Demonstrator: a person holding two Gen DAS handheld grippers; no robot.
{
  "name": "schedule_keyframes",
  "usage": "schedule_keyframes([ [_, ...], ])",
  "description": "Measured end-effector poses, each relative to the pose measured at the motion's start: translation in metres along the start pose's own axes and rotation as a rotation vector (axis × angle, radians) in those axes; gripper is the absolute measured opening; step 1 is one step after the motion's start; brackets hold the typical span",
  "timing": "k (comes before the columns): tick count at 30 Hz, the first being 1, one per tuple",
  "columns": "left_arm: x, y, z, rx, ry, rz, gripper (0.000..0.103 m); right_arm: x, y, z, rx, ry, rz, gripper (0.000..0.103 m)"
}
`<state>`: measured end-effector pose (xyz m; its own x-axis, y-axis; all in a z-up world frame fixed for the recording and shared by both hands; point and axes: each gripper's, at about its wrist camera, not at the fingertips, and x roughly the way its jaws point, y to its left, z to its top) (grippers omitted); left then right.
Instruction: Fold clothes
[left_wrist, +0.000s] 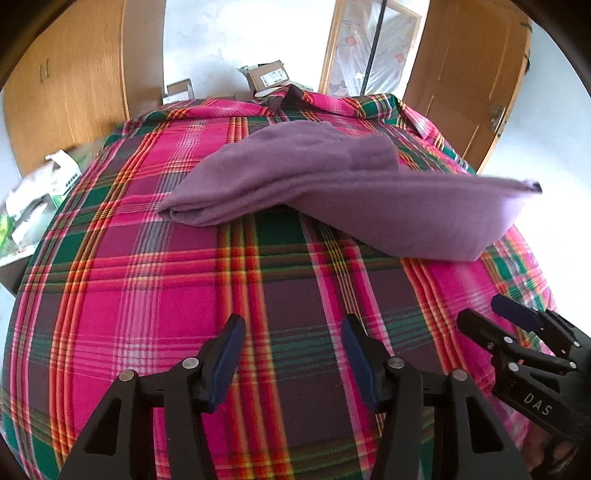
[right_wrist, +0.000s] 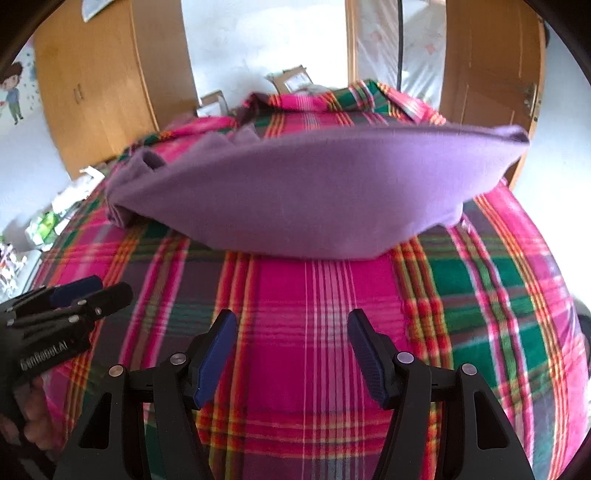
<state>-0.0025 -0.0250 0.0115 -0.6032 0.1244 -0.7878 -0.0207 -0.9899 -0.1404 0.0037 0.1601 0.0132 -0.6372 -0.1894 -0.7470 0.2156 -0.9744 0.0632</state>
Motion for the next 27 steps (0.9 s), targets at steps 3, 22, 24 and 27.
schedule_keyframes([
  [3, -0.012, 0.008, 0.010, 0.004, -0.053, 0.026, 0.054, -0.010, -0.001, 0.004, -0.018, -0.040, 0.031, 0.058],
  [22, -0.015, -0.028, 0.079, 0.290, -0.102, -0.126, 0.054, -0.005, 0.012, 0.103, -0.251, -0.148, 0.084, 0.037],
  [24, -0.010, -0.034, 0.078, 0.329, -0.096, -0.114, 0.054, 0.004, 0.009, 0.104, -0.254, -0.104, 0.078, 0.037],
  [27, -0.004, -0.040, 0.077, 0.366, -0.096, -0.098, 0.054, 0.013, 0.005, 0.098, -0.261, -0.040, 0.088, 0.037],
])
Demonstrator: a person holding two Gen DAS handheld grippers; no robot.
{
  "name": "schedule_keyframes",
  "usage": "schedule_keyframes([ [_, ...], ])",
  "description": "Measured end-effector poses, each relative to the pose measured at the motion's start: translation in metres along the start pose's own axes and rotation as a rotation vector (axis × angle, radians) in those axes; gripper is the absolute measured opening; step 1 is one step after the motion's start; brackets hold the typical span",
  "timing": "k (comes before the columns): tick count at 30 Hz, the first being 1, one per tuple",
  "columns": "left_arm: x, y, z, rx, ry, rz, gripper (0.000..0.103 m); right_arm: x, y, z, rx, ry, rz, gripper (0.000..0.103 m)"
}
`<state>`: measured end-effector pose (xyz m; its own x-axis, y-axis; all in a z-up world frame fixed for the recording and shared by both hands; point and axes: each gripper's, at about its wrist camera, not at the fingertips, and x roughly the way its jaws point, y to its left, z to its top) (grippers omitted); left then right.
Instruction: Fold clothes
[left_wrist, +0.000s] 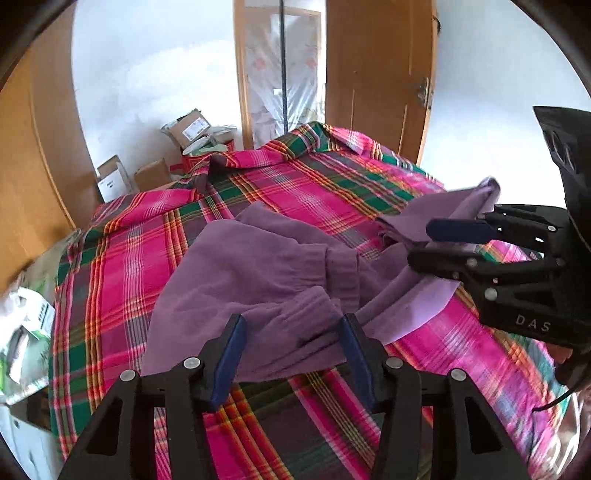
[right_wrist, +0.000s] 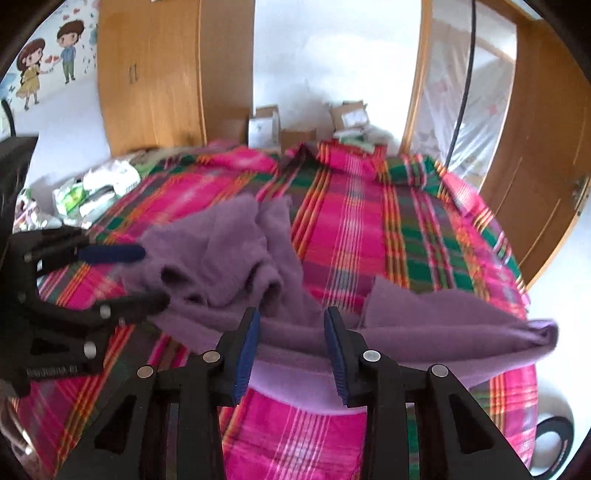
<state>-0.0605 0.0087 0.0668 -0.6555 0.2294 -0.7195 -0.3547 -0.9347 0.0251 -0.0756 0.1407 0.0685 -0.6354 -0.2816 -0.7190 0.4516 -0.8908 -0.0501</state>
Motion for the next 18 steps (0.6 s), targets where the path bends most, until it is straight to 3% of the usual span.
schedule_keyframes([
  [8, 0.008, 0.007, 0.004, -0.021, 0.017, -0.017, 0.054, 0.015, -0.006, -0.036, 0.008, 0.163, -0.006, 0.037],
  [13, 0.022, 0.009, 0.009, -0.020, 0.070, 0.051, 0.054, 0.011, -0.007, -0.043, 0.021, 0.181, 0.001, 0.037],
  [18, 0.031, 0.019, 0.012, -0.072, 0.099, 0.042, 0.054, 0.003, -0.005, -0.040, 0.018, 0.135, 0.009, 0.037],
])
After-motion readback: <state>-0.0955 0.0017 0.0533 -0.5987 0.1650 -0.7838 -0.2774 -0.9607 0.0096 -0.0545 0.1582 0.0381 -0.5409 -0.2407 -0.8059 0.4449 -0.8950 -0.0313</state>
